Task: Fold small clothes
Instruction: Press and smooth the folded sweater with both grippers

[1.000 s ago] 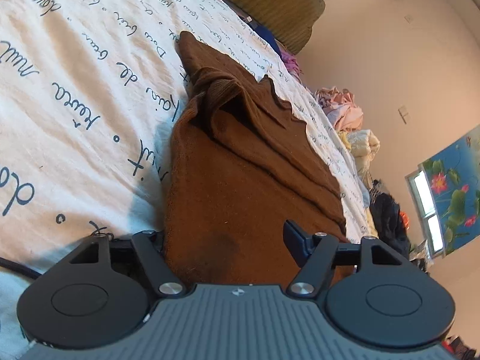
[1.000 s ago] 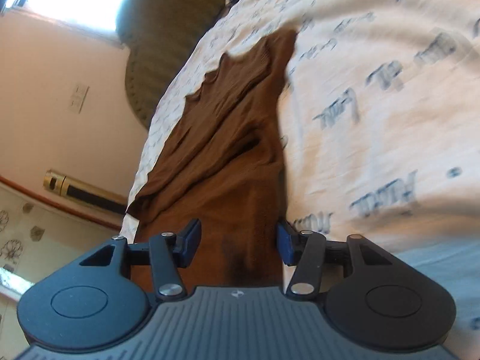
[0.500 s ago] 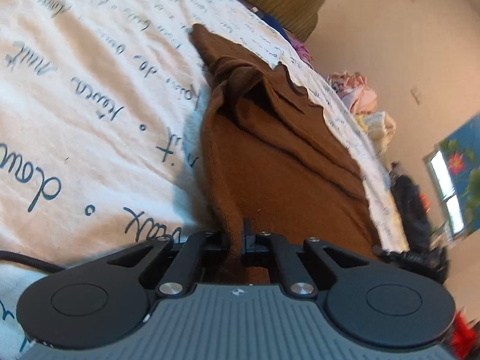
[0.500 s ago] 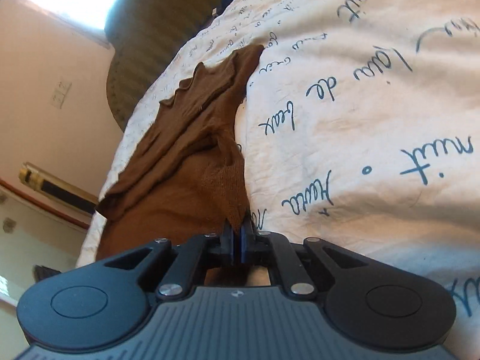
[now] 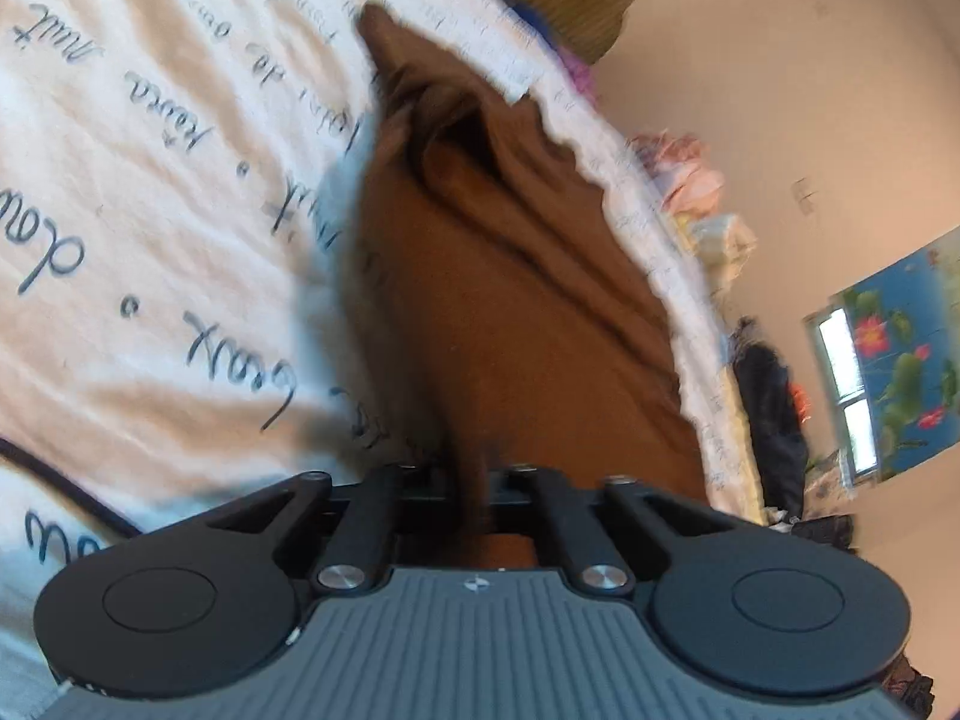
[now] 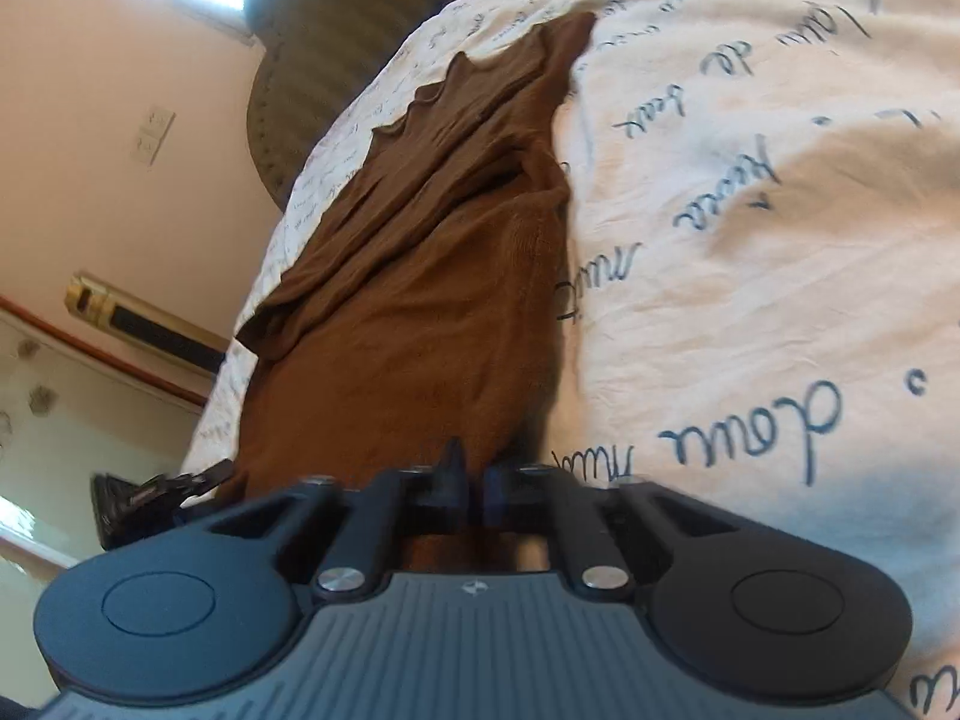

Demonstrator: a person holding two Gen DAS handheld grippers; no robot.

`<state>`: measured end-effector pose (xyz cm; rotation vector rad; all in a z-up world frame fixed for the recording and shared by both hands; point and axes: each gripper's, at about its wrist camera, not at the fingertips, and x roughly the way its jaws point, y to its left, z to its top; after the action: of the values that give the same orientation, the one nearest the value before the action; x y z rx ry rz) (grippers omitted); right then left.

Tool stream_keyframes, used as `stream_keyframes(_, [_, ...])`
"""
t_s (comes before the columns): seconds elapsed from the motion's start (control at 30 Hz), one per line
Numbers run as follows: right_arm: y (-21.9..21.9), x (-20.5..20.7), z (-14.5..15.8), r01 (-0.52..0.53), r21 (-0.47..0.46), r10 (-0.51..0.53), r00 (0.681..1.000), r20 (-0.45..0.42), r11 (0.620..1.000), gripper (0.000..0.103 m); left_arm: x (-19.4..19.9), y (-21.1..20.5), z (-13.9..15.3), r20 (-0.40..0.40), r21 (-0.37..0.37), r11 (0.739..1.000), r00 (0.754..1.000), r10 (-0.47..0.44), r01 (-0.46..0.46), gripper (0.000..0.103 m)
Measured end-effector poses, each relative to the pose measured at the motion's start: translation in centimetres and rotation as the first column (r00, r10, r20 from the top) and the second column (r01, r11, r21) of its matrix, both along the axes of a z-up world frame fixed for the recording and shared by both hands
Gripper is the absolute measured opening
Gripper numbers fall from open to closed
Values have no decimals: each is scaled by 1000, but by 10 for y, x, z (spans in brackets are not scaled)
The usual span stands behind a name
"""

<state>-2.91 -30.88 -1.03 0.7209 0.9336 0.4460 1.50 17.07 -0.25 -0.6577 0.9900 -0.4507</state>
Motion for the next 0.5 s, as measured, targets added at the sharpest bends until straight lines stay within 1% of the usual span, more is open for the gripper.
stream_keyframes(0.07, [-4,-8,10,7,-31,-6,999,35,999,3,-8,-1,9,42,99,995,999,7,-11,3])
stream_keyframes(0.1, [-11,-13,13,22,-54,-20,999,41,998,3,-11,2,9,41,148,988,999,32,-38,5])
stream_keyframes(0.13, [-19,-17,12,42,-88,-39,999,36,995,3,-10,8,5,35,126,991,999,29,-33,7])
stream_keyframes(0.17, [-27,-19,6,61,-91,-60,998,13,994,3,-9,14,-1,30,89,996,999,26,-28,9])
stream_keyframes(0.23, [-37,-23,-11,77,9,-77,997,-17,997,3,-6,19,-5,18,58,997,999,41,-42,12])
stream_keyframes(0.27, [-37,-24,-13,85,37,-84,996,-14,996,3,-7,18,-4,23,61,997,999,44,-45,14])
stream_keyframes(0.3, [-37,-25,-14,99,59,-98,995,-10,993,6,-9,18,-3,28,50,998,999,42,-43,13])
stream_keyframes(0.33, [-35,-28,-14,110,77,-108,994,-19,991,7,-13,21,-4,20,12,999,999,30,-30,16])
stream_keyframes(0.37, [-35,-31,-14,107,100,-104,994,-31,989,10,-18,24,-5,9,-37,999,1000,19,-18,23])
stream_keyframes(0.4, [-35,-35,-14,96,122,-92,995,-37,988,16,-25,29,-6,8,-92,996,1000,10,-9,45])
stream_keyframes(0.43, [-36,-40,-12,87,136,-82,996,-37,987,19,-35,32,-6,21,-141,990,1000,6,-3,63])
stream_keyframes(0.47, [-37,-47,-11,80,147,-75,997,-37,986,23,-45,34,-5,34,-175,985,999,9,-3,69])
stream_keyframes(0.5, [-38,-54,-12,73,167,-67,997,-39,983,25,-53,33,-5,38,-200,980,999,13,-5,77])
